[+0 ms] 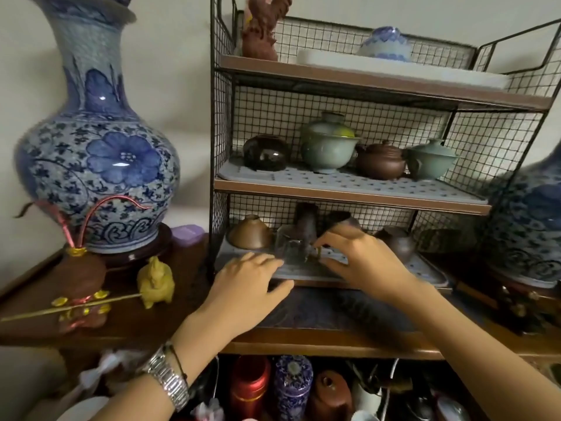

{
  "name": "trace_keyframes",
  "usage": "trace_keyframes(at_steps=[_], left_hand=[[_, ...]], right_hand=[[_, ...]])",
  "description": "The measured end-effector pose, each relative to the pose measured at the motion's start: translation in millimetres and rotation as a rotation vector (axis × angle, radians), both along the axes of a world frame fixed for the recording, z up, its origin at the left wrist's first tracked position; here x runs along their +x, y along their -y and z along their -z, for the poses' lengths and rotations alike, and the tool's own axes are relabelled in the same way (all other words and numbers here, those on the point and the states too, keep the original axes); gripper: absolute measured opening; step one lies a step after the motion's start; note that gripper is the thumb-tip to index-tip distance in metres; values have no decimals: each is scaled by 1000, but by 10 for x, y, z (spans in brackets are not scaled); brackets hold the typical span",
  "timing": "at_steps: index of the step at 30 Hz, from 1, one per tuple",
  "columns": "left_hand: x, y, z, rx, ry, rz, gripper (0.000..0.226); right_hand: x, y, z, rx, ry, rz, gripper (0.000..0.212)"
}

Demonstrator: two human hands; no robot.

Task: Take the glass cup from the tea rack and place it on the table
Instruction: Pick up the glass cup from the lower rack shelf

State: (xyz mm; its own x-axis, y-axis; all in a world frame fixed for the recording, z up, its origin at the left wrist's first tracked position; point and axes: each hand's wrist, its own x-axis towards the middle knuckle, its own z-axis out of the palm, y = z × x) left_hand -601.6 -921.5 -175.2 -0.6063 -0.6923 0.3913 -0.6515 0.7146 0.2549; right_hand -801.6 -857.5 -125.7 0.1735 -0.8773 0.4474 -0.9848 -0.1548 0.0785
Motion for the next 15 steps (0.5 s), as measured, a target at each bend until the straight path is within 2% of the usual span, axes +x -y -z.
trace_keyframes(at_steps=[7, 15], left_hand=[[-53, -56, 86, 5, 55, -48, 72], [-47, -62, 118, -2, 44, -39, 71]], right_hand=[[-152, 134, 77, -23, -246, -190, 23], [-166, 221, 109, -75, -432, -181, 17]])
